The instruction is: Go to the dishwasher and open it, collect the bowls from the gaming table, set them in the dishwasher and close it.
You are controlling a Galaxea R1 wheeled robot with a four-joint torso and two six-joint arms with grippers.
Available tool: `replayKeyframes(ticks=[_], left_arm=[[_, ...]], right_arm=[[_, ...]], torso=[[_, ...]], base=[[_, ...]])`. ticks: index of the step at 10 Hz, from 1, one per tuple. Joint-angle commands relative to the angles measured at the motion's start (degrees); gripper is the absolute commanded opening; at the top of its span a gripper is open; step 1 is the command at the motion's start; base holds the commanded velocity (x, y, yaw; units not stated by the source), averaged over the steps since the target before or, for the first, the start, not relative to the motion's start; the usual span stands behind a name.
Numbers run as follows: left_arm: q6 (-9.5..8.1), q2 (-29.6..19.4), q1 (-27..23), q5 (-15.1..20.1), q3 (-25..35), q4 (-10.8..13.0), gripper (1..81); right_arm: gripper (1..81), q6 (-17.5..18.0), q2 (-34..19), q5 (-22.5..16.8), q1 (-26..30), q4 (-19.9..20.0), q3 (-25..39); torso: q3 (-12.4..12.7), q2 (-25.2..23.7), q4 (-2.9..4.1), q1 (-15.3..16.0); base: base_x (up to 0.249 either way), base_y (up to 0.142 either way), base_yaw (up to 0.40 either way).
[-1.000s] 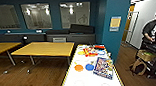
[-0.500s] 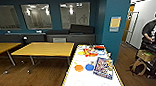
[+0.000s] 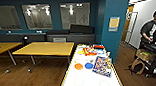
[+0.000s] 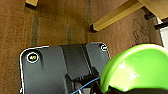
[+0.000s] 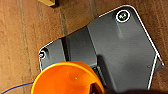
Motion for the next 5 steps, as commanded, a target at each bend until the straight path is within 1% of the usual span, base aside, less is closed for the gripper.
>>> replayKeyframes(ticks=[1,4,5], left_arm=[[0.34,1.57,-0.70,1.26,-3.38,2.23,1.0],[0.34,4.56,0.27,1.35,-6.55,3.29,1.0],[0.34,5.79,0.62,1.35,-8.39,3.37,1.0]], right_arm=[[1.0,-0.40,1.27,-2.61,2.22,-1.74,-1.47],[1.0,-0.49,3.38,-2.61,1.96,-2.18,-4.38],[1.0,-0.49,3.38,-2.61,1.87,-2.44,-4.38]], torso=[[0.00,0.00,0.00,0.02],[0.02,-0.04,0.00,-0.07],[0.02,-0.04,0.00,-0.09]], base=[[-0.137,0.000,0.000],[-0.142,0.000,0.000],[-0.144,0.000,0.000]])
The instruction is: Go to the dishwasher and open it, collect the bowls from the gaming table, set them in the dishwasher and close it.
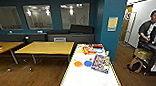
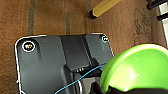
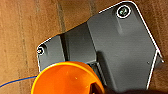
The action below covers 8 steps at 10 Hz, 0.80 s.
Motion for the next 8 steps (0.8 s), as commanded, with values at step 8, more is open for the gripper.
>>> replayKeyframes(ticks=[8], left_arm=[[0.39,4.86,-1.14,1.84,-11.07,2.28,1.0]], right_arm=[[1.0,-0.44,-1.05,-2.45,1.12,-4.26,-2.44]], torso=[[0.02,-0.02,0.00,-0.02]], base=[[-0.152,0.000,0.000]])
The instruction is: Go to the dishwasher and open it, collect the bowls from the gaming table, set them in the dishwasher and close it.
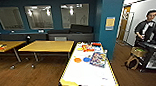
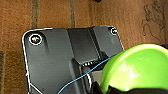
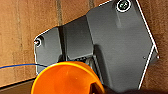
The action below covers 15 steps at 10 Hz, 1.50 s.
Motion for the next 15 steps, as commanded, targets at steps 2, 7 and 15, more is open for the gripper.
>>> replayKeyframes(ticks=[2,7,15], left_arm=[[0.15,-1.18,-2.49,1.84,-2.47,0.92,1.0],[0.41,1.81,-2.23,2.37,-8.71,1.98,1.0],[0.59,3.04,-2.14,2.37,-10.12,2.59,1.0]], right_arm=[[1.0,-0.23,-2.59,-2.50,2.21,-0.81,-3.95],[1.0,-0.14,-2.50,-2.50,1.86,-2.05,-7.47],[1.0,-0.23,-1.36,-2.50,1.95,-2.14,-8.00]], torso=[[0.02,0.00,0.00,-0.02],[0.02,-0.02,0.00,-0.02],[0.02,-0.05,0.00,-0.09]], base=[[-0.155,0.000,0.000],[-0.155,0.000,0.000],[-0.134,0.000,0.000]])
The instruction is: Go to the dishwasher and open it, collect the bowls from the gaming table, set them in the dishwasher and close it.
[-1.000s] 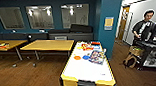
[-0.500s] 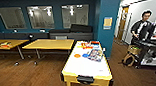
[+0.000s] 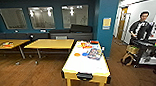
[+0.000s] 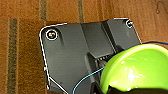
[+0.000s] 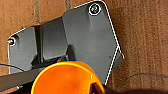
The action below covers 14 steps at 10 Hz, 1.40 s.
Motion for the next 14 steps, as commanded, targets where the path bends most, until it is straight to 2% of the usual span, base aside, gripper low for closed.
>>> replayKeyframes(ticks=[1,7,14], left_arm=[[0.12,-1.00,-3.20,1.87,0.37,1.36,1.0],[0.21,-0.91,-3.03,1.43,0.37,1.62,1.0],[0.21,-0.56,-3.20,1.96,0.03,1.62,1.0]], right_arm=[[1.0,-0.23,-0.75,-2.64,3.24,-0.65,-0.20],[1.0,-0.23,-0.31,-2.64,3.59,-0.65,-0.20],[1.0,-0.23,-0.05,-2.64,3.50,-0.65,-0.37]], torso=[[0.00,0.00,0.00,0.02],[0.00,-0.02,0.00,0.02],[0.00,-0.02,0.00,0.05]], base=[[0.000,0.000,0.000],[0.000,-0.012,0.000],[0.000,0.000,-0.327]])
